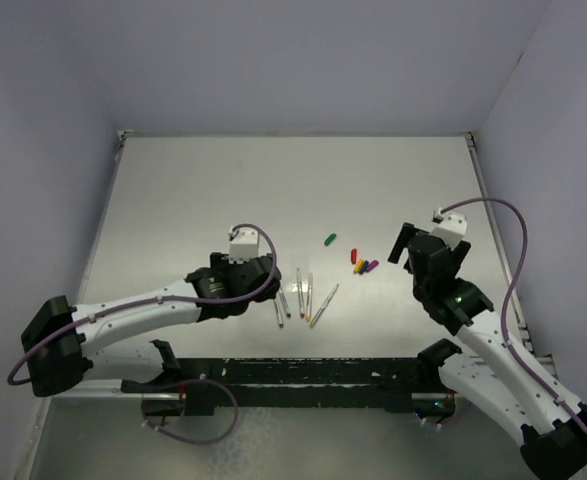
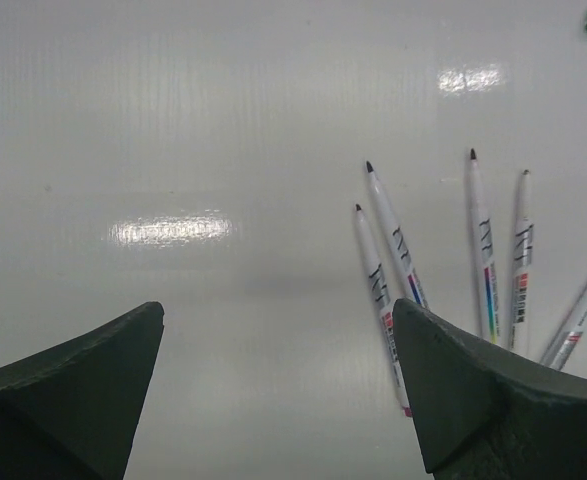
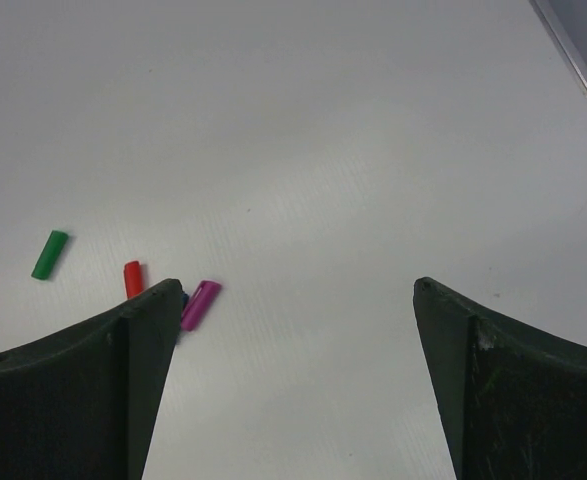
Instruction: Insert the pens into the pen caps
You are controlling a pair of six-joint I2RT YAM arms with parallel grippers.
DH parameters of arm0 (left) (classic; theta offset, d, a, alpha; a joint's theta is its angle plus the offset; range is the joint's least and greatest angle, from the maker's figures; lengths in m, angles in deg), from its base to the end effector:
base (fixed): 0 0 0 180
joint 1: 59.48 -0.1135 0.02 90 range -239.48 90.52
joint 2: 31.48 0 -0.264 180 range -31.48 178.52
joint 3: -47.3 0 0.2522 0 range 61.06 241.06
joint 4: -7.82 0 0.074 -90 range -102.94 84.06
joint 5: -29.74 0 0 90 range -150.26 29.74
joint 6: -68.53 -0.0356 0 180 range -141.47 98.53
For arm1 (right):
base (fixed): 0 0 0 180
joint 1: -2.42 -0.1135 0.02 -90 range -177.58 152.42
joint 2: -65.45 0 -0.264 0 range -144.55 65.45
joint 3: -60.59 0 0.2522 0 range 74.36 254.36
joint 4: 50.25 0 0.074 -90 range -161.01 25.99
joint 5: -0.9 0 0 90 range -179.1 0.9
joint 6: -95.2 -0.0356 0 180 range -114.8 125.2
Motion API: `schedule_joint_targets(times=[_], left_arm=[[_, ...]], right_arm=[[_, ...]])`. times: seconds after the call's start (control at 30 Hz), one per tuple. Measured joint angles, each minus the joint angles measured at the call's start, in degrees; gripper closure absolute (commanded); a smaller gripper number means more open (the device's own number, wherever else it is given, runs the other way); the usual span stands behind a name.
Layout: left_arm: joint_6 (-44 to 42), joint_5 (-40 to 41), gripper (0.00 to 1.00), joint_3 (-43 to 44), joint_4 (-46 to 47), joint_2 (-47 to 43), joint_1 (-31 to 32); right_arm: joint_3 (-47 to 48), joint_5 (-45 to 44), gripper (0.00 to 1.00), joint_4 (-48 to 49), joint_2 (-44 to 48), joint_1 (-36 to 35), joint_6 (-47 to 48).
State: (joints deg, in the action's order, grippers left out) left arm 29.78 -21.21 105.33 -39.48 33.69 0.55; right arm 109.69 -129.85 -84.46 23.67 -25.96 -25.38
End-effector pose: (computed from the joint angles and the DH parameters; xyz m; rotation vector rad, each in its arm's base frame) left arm 0.1286 -0.1781 0.2391 -0.0827 2.2572 -0.1449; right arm 0.1547 0.0572 0.2759 0.4630 1.8641 -0.0395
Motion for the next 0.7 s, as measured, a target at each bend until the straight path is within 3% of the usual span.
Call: schedule_joint_targets(times=[0.23,0.7], left_arm=[[0.6,-0.3,0.01,5.3,-3.9,14.1,0.0],[0.6,-4.5,0.02,5.4,0.8,16.5,0.0]], right_arm=[[-0.3,-2.0,0.0,-0.2,2.1,0.0,-0.7],[-0.3,-1.9,0.0,-0.7,0.0,0.0,-0.7]])
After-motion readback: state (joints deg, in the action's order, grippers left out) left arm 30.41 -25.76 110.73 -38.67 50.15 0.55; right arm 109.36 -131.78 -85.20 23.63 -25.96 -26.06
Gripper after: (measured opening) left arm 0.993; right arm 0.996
